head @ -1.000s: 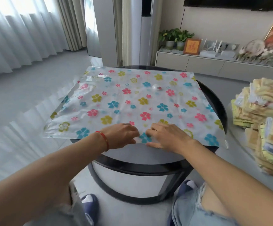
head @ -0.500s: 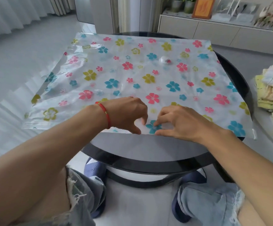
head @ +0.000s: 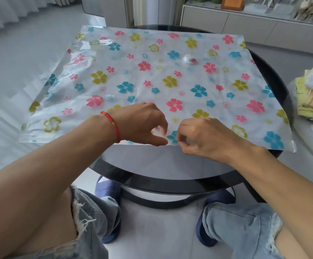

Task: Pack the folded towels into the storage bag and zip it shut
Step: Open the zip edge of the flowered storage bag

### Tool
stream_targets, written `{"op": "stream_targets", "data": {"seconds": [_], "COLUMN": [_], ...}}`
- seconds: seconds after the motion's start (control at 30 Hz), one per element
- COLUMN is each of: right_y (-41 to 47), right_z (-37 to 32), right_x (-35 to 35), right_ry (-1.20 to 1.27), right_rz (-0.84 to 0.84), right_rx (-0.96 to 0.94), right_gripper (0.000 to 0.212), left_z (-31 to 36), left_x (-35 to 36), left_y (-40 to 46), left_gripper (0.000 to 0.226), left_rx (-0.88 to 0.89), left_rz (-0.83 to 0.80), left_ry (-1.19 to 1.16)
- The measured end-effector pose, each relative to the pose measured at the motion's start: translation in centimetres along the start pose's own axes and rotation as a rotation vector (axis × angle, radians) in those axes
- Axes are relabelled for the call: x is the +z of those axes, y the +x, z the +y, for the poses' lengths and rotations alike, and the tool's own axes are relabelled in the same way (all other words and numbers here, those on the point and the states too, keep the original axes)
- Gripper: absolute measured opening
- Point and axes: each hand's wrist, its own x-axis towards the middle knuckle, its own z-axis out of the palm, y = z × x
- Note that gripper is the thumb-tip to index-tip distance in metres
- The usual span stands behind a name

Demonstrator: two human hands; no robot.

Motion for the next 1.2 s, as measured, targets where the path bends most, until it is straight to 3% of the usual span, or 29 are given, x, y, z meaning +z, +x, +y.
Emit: {"op": "stream_targets", "data": {"seconds": [0.23,0.6,0.87,0.97,1.13,1.2], "right_y": [0.9,0.8,0.8,0.9,0.7,-0.2], "right_z": [1.4,1.2,1.2,1.2,0.6,0.2], "right_x": [-1.2,-0.9,-0.7,-0.6,-1.3,-2.1], "right_ry": [0.251,0.239,0.238,0.234,0.240,0.228], "right_rz": [-0.085,-0.138,-0.160,-0.161,-0.181,-0.032], "right_rx": [0.156,0.164,0.169,0.176,0.195,0.234], "right_gripper": [0.004,0.003,0.004,0.004,0.003,0.008], "left_z": [0.6,-0.3,-0.5,0.1,3.5,4.0], "left_x": [-0.4,0.1,0.3,-0.2,0.4,0.4], "left_y": [0.6,0.6,0.6,0.4,0.6,0.8], "left_gripper": [0.037,0.019,0.019,0.019,0.015,0.010], "left_rx": [-0.022,-0.169,-0.173,-0.133,-0.017,-0.046], "left_rz": [-0.027,-0.021,-0.034,-0.028,-0.008,0.008], "left_ry": [-0.036,-0.397,-0.417,-0.284,0.222,0.233]}}
